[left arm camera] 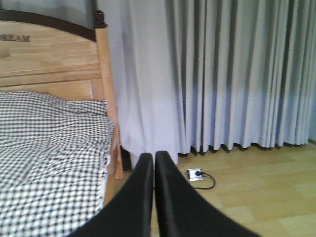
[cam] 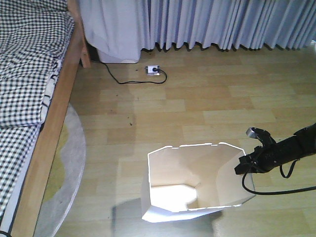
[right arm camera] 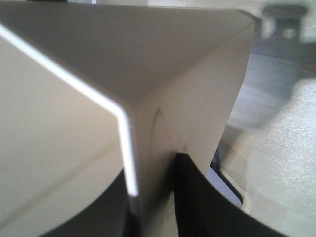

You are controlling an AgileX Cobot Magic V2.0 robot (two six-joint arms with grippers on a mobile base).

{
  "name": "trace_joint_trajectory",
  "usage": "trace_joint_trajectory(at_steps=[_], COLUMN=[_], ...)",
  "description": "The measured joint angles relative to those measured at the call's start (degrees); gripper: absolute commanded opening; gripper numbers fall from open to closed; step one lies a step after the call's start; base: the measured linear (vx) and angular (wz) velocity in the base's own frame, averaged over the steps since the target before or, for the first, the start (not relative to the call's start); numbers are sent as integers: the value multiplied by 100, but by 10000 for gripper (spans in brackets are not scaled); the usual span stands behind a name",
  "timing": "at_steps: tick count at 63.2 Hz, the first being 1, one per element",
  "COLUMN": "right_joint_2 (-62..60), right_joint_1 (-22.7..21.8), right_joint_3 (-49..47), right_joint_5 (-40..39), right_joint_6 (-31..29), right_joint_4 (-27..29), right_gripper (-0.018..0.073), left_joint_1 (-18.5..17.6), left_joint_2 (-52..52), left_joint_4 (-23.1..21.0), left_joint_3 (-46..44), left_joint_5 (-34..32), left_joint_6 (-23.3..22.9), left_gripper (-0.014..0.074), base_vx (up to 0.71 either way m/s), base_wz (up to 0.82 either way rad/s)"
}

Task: Move trash bin to bedside with robot
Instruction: 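Drive along the bed toward the curtains, carrying the bin in the right gripper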

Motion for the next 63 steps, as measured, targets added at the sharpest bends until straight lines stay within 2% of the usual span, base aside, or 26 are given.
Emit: trace_joint_trajectory(at_steps=[21,63], right_joint_2=[0,0], right_joint_1=[-24,-24], right_joint_3=[0,0], right_joint_5=[-36,-20], right_joint_6=[0,0], right_joint_4=[0,5], right_gripper=[-3,-3], left_joint_1=[0,0], left_joint_2=[0,0], left_joint_4=[0,0], left_joint_3=[0,0], left_joint_5=[0,0], left_joint_6=[0,0], left_gripper=[-6,-6], base_vx=[20,20], base_wz=[-13,4])
